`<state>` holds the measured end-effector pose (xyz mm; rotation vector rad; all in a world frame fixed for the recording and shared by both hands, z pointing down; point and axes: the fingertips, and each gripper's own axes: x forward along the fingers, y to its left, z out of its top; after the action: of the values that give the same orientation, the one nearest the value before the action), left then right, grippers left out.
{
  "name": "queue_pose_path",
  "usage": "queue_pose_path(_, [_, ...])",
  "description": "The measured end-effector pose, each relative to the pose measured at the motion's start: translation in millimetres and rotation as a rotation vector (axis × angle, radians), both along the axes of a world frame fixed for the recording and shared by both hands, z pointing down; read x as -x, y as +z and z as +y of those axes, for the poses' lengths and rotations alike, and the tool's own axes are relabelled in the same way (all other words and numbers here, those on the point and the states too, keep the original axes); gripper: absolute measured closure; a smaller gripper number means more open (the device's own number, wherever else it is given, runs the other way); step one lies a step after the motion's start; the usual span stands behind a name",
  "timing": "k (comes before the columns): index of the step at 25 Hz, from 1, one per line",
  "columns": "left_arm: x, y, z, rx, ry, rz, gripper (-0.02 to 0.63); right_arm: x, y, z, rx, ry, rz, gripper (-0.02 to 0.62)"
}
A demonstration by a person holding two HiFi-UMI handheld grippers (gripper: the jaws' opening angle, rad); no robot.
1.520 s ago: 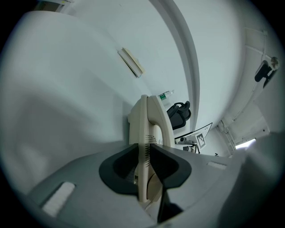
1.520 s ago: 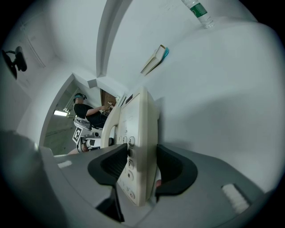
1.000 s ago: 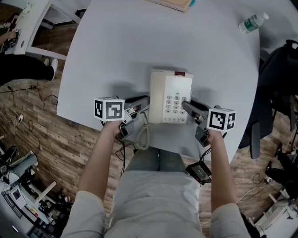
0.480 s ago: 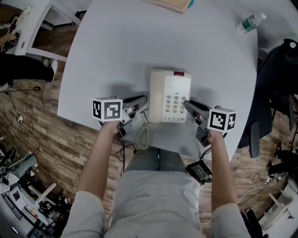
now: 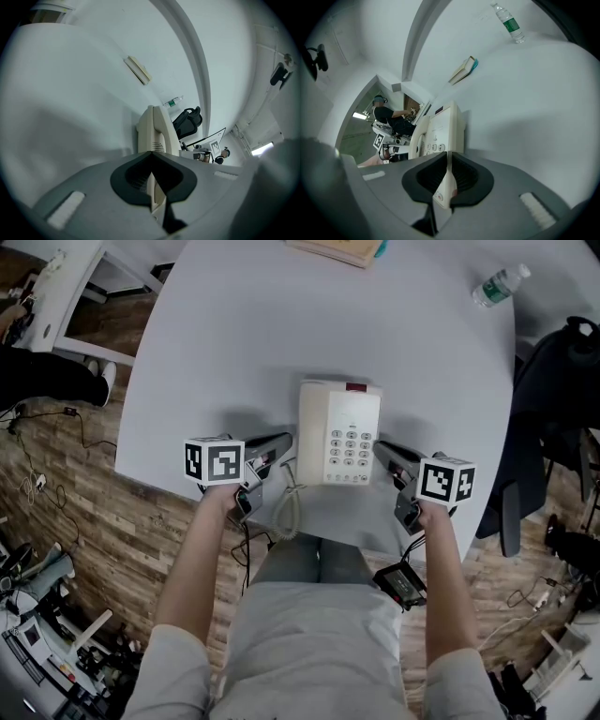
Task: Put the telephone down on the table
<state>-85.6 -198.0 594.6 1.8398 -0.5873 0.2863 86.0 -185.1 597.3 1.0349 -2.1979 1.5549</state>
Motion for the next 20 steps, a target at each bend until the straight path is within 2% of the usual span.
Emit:
queue_pose_path(5, [-0.4,-3.5,2.4,-0.011,0.003,-0.007,0.593,-0.3,-1.8,1.4,-0.006,-0.009,0.005,0.589])
queue_pose_path(11, [3.6,-11.5,1.5,-0.056,0.005,-0.044,0.592,9.8,-12.1,3.0,-0.026,-0.043,-0.008,0.589])
queue_pose_path(17, [1.6,-23.0,6.8,-0.116,0.018,-0.09,0.593,17.1,-17.4,9.5,-0.055,-0.089,0.03,0.589])
queue_pose_path(20, [0.1,-30.2,11.5,-0.142,-0.004,-0.099,0.594,19.9,-19.1,15.8,-0.068,-0.118,0.07,0.589])
